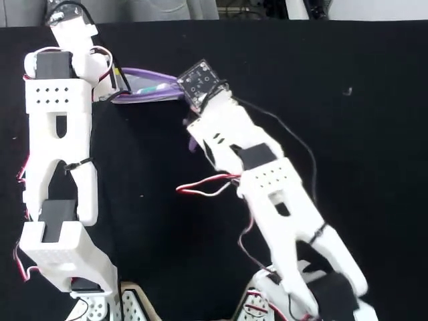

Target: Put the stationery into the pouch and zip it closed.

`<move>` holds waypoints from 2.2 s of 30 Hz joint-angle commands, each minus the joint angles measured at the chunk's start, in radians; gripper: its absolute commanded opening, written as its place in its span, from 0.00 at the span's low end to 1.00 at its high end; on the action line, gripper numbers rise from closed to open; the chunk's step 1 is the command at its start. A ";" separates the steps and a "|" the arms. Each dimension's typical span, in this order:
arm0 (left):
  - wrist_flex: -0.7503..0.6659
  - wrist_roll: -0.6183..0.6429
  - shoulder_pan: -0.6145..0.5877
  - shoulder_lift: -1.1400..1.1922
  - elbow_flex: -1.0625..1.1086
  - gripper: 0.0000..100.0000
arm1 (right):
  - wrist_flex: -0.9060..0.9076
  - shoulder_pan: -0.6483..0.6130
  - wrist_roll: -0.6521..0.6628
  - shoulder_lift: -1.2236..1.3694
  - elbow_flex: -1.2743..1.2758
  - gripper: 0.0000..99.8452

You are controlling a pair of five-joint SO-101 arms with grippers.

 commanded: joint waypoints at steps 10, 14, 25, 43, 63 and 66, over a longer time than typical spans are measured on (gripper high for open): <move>-0.061 0.006 0.148 -0.006 -0.162 0.16 | 0.574 0.006 0.002 -0.228 -0.245 0.01; -0.149 0.008 0.225 -0.005 -0.143 0.16 | 0.632 0.006 0.003 -0.228 -0.242 0.01; -0.273 0.002 0.429 -0.011 -0.133 0.23 | 0.631 -0.077 -0.008 -0.229 -0.131 0.01; -0.164 0.002 0.518 -0.120 -0.191 0.23 | 0.476 -0.074 -0.009 -0.236 0.002 0.01; -0.115 -0.153 0.440 -0.539 -0.232 0.23 | 0.471 -0.074 -0.009 -0.229 0.002 0.01; -0.104 -0.153 0.317 -0.614 -0.219 0.23 | 0.477 -0.074 -0.009 -0.236 0.001 0.01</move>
